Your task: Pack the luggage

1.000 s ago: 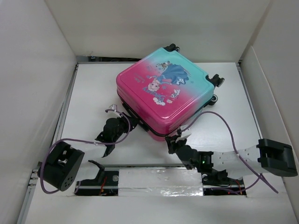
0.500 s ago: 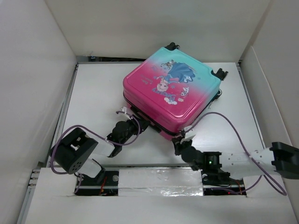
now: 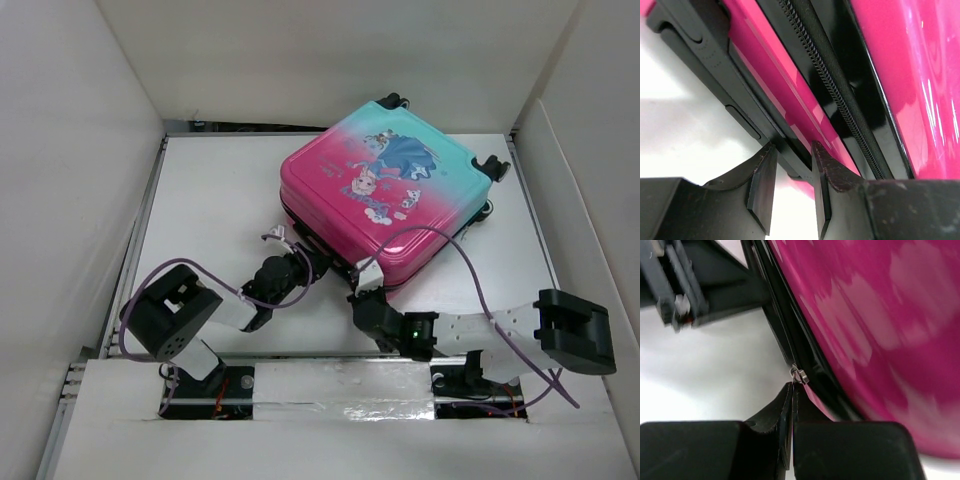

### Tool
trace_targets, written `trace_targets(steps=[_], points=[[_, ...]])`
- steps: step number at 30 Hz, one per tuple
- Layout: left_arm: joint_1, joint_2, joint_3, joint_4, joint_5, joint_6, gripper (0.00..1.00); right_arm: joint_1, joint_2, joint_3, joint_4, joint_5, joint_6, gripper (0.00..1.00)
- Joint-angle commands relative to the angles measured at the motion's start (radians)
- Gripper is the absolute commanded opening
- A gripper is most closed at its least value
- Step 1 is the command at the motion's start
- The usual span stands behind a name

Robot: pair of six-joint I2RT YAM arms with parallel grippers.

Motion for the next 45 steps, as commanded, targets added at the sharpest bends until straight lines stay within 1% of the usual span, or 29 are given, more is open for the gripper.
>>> trace_targets(steps=[1,2,4,7,11,13,15,19,20,21,23,24,25,27,28,29,31,32,33,35,36,37,38,39,40,41,42,43,45], points=[[-0.071,0.006,0.074,0.114,0.228,0.05,0.0,-0.063,0.005,0.129,0.191,-0.264,-0.105,0.0],[-0.08,0.011,0.07,0.113,0.233,0.052,0.0,-0.063,0.022,0.147,0.202,-0.342,-0.118,0.0],[-0.08,0.016,0.057,0.113,0.227,0.052,0.0,-0.063,0.088,0.181,0.273,-0.374,-0.166,0.0],[-0.089,0.003,0.005,0.162,0.193,0.026,0.0,-0.048,0.146,0.236,0.28,-0.39,-0.164,0.0],[-0.106,-0.064,-0.037,0.166,0.144,0.019,0.0,-0.048,0.13,0.246,0.274,-0.431,-0.166,0.0],[-0.146,-0.081,-0.032,0.137,0.114,0.033,0.0,-0.077,0.122,0.247,0.288,-0.454,-0.169,0.0],[-0.169,-0.086,-0.028,0.137,0.075,0.032,0.0,-0.12,0.128,0.262,0.301,-0.517,-0.181,0.0],[-0.178,-0.07,-0.072,0.218,0.064,-0.005,0.0,-0.141,0.154,0.333,0.282,-0.568,-0.2,0.0],[-0.178,-0.075,-0.075,0.209,0.063,-0.004,0.0,-0.141,0.153,0.339,0.276,-0.589,-0.203,0.0],[-0.178,-0.082,-0.078,0.197,0.049,-0.002,0.0,-0.141,0.156,0.35,0.263,-0.606,-0.201,0.03],[-0.178,-0.104,-0.091,0.186,0.032,0.004,0.0,-0.141,0.156,0.374,0.207,-0.618,-0.198,0.2],[-0.178,-0.113,-0.094,0.182,0.028,0.007,0.03,-0.141,0.136,0.371,0.193,-0.614,-0.198,0.31],[-0.178,-0.122,-0.094,0.173,0.028,0.012,0.16,-0.117,0.122,0.365,0.173,-0.609,-0.197,0.52],[-0.146,-0.165,-0.098,0.139,0.031,0.025,0.34,-0.097,0.084,0.356,0.112,-0.589,-0.189,0.66],[-0.146,-0.187,-0.103,0.119,0.023,0.035,0.49,-0.074,0.035,0.352,0.041,-0.574,-0.184,0.74],[-0.131,-0.235,-0.103,0.058,0.012,0.041,0.55,-0.065,0.007,0.35,0.006,-0.56,-0.181,0.76],[-0.117,-0.289,-0.097,-0.022,-0.044,0.071,0.63,-0.054,-0.049,0.327,-0.068,-0.546,-0.166,0.77],[-0.108,-0.353,-0.094,-0.104,-0.066,0.084,0.64,-0.054,-0.109,0.319,-0.088,-0.546,-0.155,0.77],[-0.108,-0.386,-0.091,-0.14,-0.11,0.094,0.65,-0.054,-0.141,0.303,-0.106,-0.533,-0.146,0.76],[-0.097,-0.499,-0.081,-0.255,-0.155,0.127,0.66,-0.054,-0.247,0.287,-0.157,-0.507,-0.141,0.7],[-0.097,-0.536,-0.078,-0.293,-0.207,0.136,0.67,-0.081,-0.283,0.284,-0.177,-0.488,-0.143,0.67],[-0.097,-0.579,-0.072,-0.333,-0.231,0.15,0.66,-0.098,-0.318,0.281,-0.223,-0.477,-0.148,0.52],[-0.088,-0.657,-0.066,-0.393,-0.256,0.159,0.66,-0.12,-0.352,0.281,-0.247,-0.455,-0.151,0.42],[-0.088,-0.693,-0.06,-0.416,-0.305,0.167,0.66,-0.176,-0.414,0.281,-0.275,-0.389,-0.149,0.29],[-0.068,-0.728,-0.039,-0.435,-0.323,0.171,0.67,-0.215,-0.445,0.286,-0.356,-0.358,-0.145,0.12],[-0.057,-0.778,-0.022,-0.441,-0.336,0.192,0.67,-0.259,-0.479,0.284,-0.378,-0.335,-0.143,0.06],[-0.045,-0.788,-0.002,-0.437,-0.35,0.203,0.67,-0.31,-0.538,0.278,-0.393,-0.28,-0.155,0.0],[-0.031,-0.79,0.059,-0.432,-0.35,0.213,0.7,-0.433,-0.563,0.27,-0.409,-0.249,-0.157,0.0],[0.045,-0.724,0.156,-0.449,-0.307,0.237,0.74,-0.591,-0.596,0.24,-0.41,-0.212,-0.172,0.0]])
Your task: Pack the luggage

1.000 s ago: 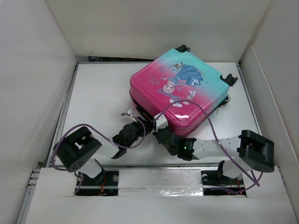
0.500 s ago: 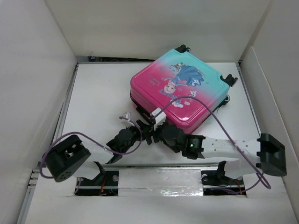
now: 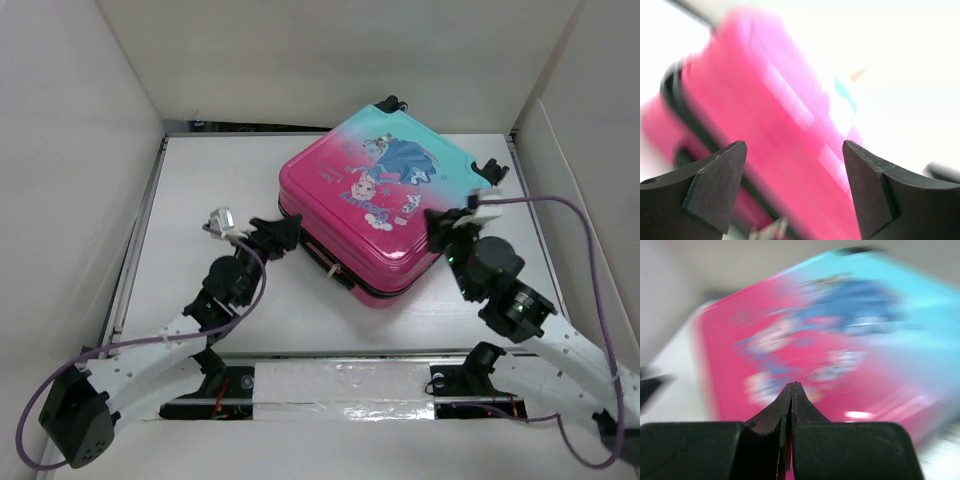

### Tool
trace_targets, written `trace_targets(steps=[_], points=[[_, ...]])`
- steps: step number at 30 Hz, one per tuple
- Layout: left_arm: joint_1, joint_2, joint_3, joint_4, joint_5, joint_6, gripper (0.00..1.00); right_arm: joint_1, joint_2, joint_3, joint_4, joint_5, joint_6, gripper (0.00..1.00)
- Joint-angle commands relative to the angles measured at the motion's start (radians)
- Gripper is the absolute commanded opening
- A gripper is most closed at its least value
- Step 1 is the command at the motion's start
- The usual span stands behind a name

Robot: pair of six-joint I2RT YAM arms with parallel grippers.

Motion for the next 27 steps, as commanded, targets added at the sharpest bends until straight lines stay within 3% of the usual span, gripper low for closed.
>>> trace_targets(steps=[1,4,5,8,12,15,19,23,27], points=[[0.096,0.076,0.251,-0.031,-0.001,0.067,0.76,-0.328,-0.05,-0.043,-0.092,0.133,-0.02,0.0],[0.307,0.249,0.414,-0.048,0.204,-0.004,0.77,-0.575,-0.061,-0.07,-0.086,0.039,-0.003,0.0],[0.379,0.325,0.472,-0.017,0.266,-0.036,0.77,-0.709,-0.065,-0.096,-0.057,-0.013,0.005,0.0],[0.456,0.471,0.569,-0.05,0.281,-0.062,0.79,-0.92,-0.056,-0.13,-0.027,-0.1,0.046,0.0],[0.575,0.675,0.724,-0.126,0.379,-0.093,0.82,-1.101,0.043,-0.173,0.035,-0.319,0.106,0.0],[0.639,0.843,0.87,-0.21,0.502,-0.067,0.82,-1.152,0.134,-0.196,0.116,-0.457,0.1,0.0],[0.639,0.973,0.98,-0.27,0.531,-0.015,0.82,-1.152,0.278,-0.163,0.164,-0.567,0.103,0.0],[0.648,1.053,0.987,-0.258,0.571,-0.002,0.82,-1.132,0.398,-0.155,0.268,-0.648,0.105,0.0],[0.648,1.055,0.913,-0.187,0.59,-0.028,0.82,-1.053,0.537,-0.016,0.242,-0.7,0.069,0.0]])
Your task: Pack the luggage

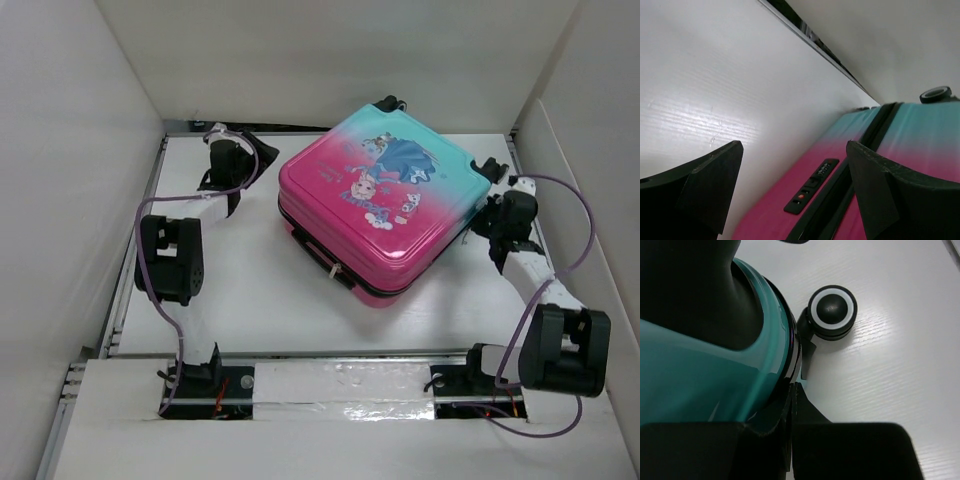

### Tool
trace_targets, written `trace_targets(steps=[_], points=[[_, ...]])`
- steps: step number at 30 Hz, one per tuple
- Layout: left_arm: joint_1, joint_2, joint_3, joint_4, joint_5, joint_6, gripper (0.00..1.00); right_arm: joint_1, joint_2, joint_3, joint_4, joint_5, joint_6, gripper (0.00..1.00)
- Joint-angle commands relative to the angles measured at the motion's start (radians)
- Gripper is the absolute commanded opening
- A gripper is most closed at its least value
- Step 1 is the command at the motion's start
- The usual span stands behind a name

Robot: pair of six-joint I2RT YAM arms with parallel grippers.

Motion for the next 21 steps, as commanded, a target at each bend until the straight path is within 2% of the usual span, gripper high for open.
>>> trace_targets(steps=[1,5,9,16,21], points=[[0.0,-0.051,-0.082,0.116,0.033,-0.004,0.82,0.06,0.079,0.136,0.1,-0.116,-0.041,0.0],[0.0,-0.111,-0.25,0.24,0.007,-0.035,0.82,0.102,0.19,0.246,0.125,-0.175,-0.075,0.0],[-0.042,-0.099,-0.396,0.389,0.01,-0.09,0.82,0.129,0.318,0.346,0.162,-0.252,-0.078,0.0],[-0.079,-0.1,-0.514,0.477,0.037,-0.084,0.81,0.16,0.431,0.432,0.177,-0.286,-0.091,0.0],[-0.175,-0.249,-0.623,0.48,-0.048,-0.044,0.8,0.201,0.497,0.493,0.172,-0.303,-0.112,0.0]])
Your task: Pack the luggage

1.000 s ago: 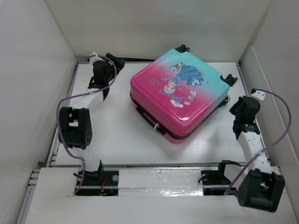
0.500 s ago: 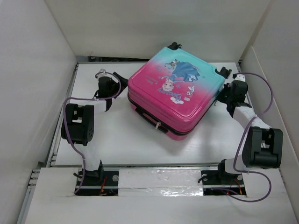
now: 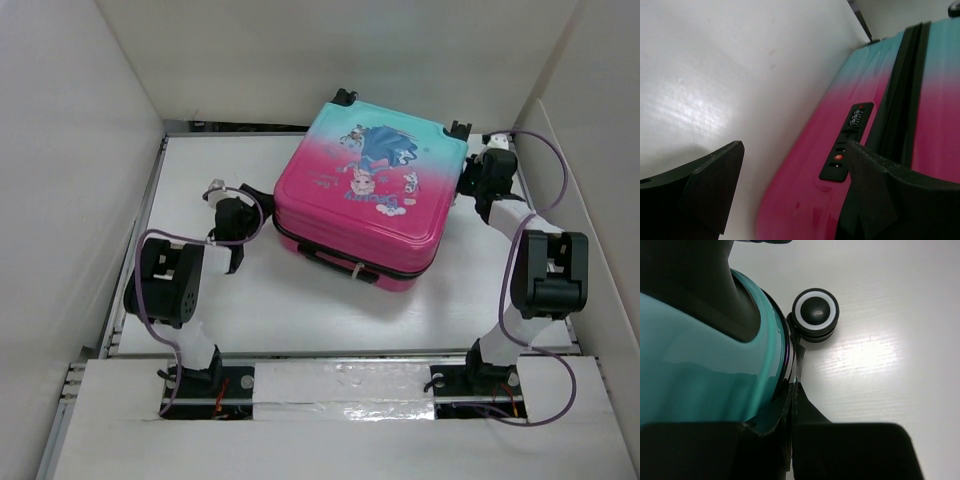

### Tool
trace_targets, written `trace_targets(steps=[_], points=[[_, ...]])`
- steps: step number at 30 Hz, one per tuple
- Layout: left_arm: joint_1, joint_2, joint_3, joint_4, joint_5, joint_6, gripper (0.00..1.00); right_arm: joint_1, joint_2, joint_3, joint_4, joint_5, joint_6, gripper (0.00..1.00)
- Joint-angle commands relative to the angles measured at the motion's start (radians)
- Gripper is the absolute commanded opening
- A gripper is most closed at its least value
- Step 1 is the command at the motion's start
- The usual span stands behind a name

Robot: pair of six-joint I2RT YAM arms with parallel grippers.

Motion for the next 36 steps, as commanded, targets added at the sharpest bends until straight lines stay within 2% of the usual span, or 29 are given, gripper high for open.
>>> trace_targets(steps=[1,6,8,10,15,18,19,21,22,25,28,31,34,35,36], points=[[-0.148,-0.133,-0.076,0.048,0.05,0.058,0.8,0.118,0.034,0.093,0.101,-0.232,0.01,0.0],[-0.268,-0.302,-0.256,0.101,0.015,0.018,0.78,0.153,0.12,0.224,0.036,-0.292,-0.022,0.0],[-0.357,-0.401,-0.318,0.08,-0.019,0.012,0.78,0.164,0.134,0.298,-0.013,-0.307,-0.048,0.0],[-0.42,-0.478,-0.354,0.054,-0.097,0.002,0.78,0.173,0.155,0.345,-0.069,-0.327,-0.071,0.01],[-0.589,-0.781,-0.411,-0.064,-0.302,0.017,0.79,0.182,0.178,0.434,-0.119,-0.367,-0.079,0.09],[-0.612,-0.9,-0.362,-0.156,-0.402,0.078,0.82,0.182,0.186,0.461,-0.138,-0.386,-0.07,0.24],[-0.612,-0.916,-0.34,-0.185,-0.431,0.092,0.84,0.182,0.186,0.465,-0.149,-0.369,-0.068,0.37],[-0.582,-0.93,-0.281,-0.23,-0.472,0.126,0.88,0.182,0.172,0.468,-0.155,-0.35,-0.065,0.5],[-0.533,-0.93,-0.265,-0.238,-0.458,0.142,0.89,0.182,0.163,0.468,-0.158,-0.328,-0.061,0.61],[-0.453,-0.931,-0.199,-0.267,-0.392,0.153,0.91,0.139,0.077,0.437,-0.158,-0.294,-0.047,0.76],[-0.443,-0.97,-0.196,-0.274,-0.421,0.156,0.91,0.08,-0.015,0.37,-0.13,-0.271,-0.02,0.87],[-0.443,-1.054,-0.224,-0.281,-0.479,0.155,0.84,0.012,-0.161,0.227,-0.048,-0.277,0.023,0.88],[-0.443,-1.111,-0.267,-0.291,-0.466,0.146,0.62,-0.009,-0.31,0.092,0.002,-0.278,0.042,0.84],[-0.443,-1.121,-0.282,-0.328,-0.458,0.129,0.51,-0.02,-0.344,0.065,0.009,-0.274,0.047,0.83],[-0.443,-1.125,-0.294,-0.33,-0.427,0.112,0.44,-0.02,-0.38,0.014,0.013,-0.269,0.05,0.81]])
